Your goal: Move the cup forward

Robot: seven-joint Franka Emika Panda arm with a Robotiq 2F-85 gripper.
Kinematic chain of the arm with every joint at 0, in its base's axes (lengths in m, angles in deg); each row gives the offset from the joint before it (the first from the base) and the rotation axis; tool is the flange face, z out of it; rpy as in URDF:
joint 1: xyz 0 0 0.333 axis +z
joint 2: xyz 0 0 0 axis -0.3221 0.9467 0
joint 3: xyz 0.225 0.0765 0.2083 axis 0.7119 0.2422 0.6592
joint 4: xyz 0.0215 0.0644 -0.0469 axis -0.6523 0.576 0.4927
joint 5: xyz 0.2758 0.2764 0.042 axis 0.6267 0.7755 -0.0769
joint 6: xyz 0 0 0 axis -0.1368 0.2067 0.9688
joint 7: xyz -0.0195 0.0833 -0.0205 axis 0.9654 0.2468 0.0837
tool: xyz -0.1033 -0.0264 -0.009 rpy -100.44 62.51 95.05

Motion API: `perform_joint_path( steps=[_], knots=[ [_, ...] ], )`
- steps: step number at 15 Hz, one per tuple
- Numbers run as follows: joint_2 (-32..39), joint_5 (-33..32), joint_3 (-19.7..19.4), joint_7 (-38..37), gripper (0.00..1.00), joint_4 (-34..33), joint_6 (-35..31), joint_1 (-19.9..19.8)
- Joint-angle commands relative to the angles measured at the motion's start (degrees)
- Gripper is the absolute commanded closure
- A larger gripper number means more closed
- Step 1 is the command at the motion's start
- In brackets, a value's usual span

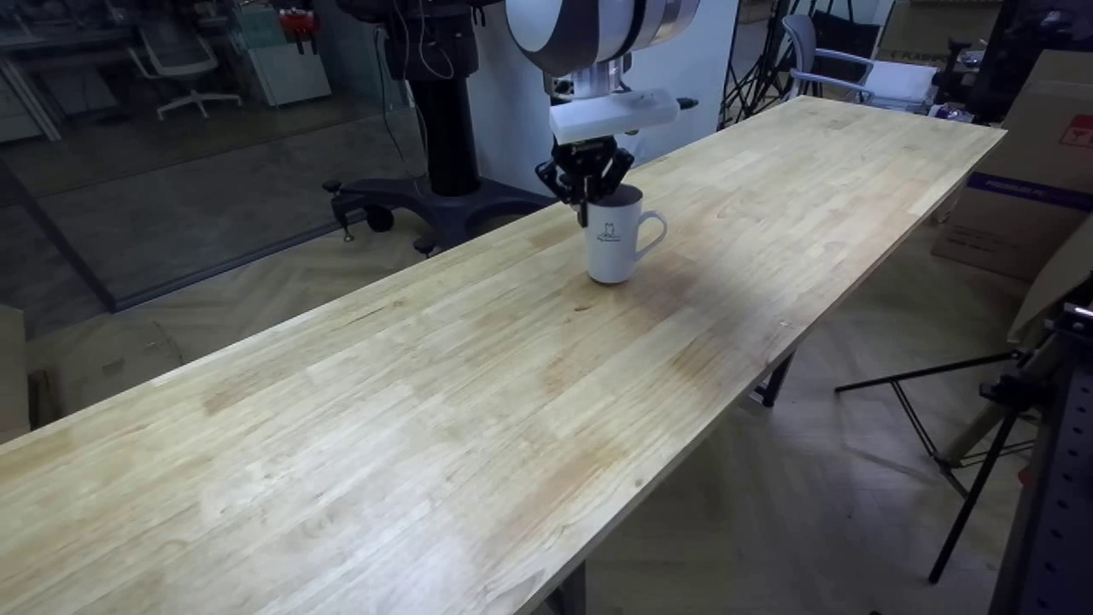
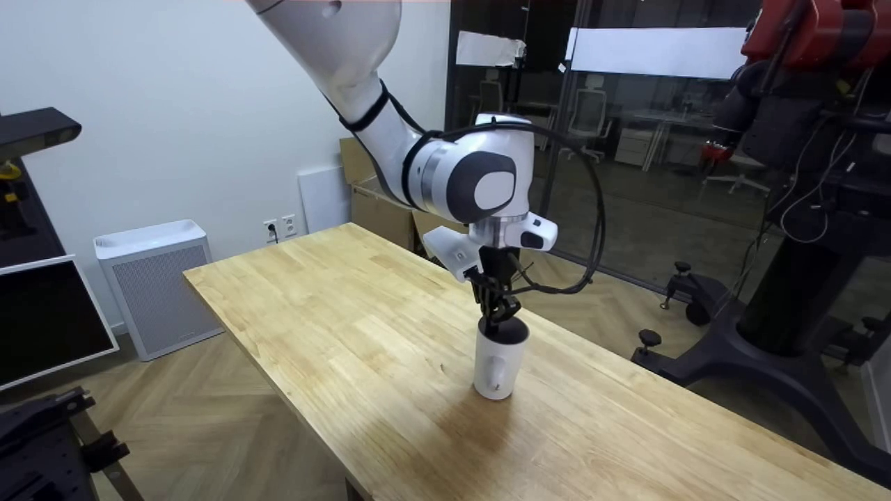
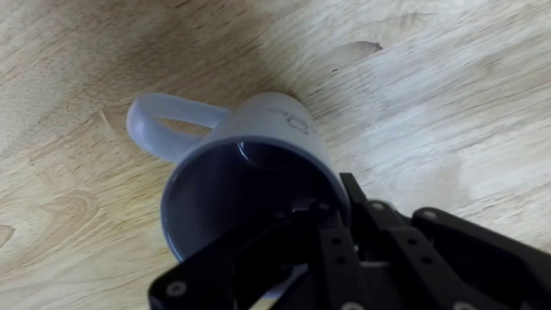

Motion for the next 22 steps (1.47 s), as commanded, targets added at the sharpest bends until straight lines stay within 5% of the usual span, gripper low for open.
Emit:
perform_joint_path(
  steps=[1, 2, 4, 13, 22],
  knots=[
    [1.7, 0.4, -1.4, -3.4, 0.98, -3.9, 1.6, 1.0],
    [1.9, 0.4, -1.5, -3.7, 0.98, -4.2, 1.7, 1.1],
    [2.0, 0.1, -2.0, -4.7, 0.64, -4.4, 1.6, 1.6],
    [-1.6, -1.2, -5.3, -10.1, 0.04, -1.9, 1.8, 5.2],
    [-12.4, -0.5, -4.8, -15.6, 0.00, 7.7, 4.9, 6.6]
  ],
)
